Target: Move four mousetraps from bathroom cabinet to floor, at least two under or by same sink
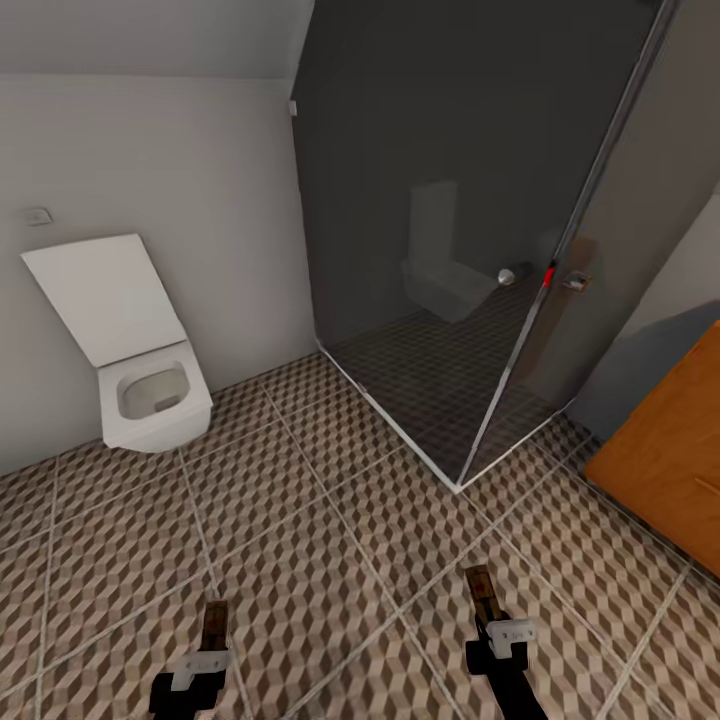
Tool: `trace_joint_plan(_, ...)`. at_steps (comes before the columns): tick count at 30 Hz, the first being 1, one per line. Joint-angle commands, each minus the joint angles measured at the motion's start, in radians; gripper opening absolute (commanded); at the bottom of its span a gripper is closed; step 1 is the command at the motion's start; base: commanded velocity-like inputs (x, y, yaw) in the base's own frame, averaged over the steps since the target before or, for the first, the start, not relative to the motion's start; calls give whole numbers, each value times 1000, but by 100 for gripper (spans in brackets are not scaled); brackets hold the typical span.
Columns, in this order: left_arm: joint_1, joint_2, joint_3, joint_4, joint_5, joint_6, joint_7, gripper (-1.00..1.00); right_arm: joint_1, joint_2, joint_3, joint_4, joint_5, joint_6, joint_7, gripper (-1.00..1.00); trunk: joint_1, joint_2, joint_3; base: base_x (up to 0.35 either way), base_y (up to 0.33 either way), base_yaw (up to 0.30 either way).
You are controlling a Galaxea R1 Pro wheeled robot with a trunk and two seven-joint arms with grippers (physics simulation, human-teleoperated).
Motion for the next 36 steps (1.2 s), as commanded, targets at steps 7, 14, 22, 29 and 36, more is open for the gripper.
trace_joint_plan(7, -2, -1, -9, 3, 1, -4, 5, -100, 0, -1, 7, 0, 0, -2, -5, -100, 0, 0, -5, 0, 0, 279)
trace_joint_plan(14, -2, -1, -9, 3, 1, -4, 5, -100, 0, -1, 7, 0, 0, -2, -5, -100, 0, 0, -8, 0, 0, 279)
trace_joint_plan(22, -2, -1, -9, 3, 1, -4, 5, -100, 0, -1, 7, 0, 0, -2, -5, -100, 0, 0, -13, 0, 0, 279)
trace_joint_plan(29, -2, -1, -9, 3, 1, -4, 5, -100, 0, -1, 7, 1, 0, -2, -5, -100, 0, 0, -17, 0, 0, 279)
trace_joint_plan(36, -1, -1, -9, 3, 1, -4, 5, -100, 0, -1, 6, 0, 1, -2, -5, -100, 0, 0, -20, 0, 0, 279)
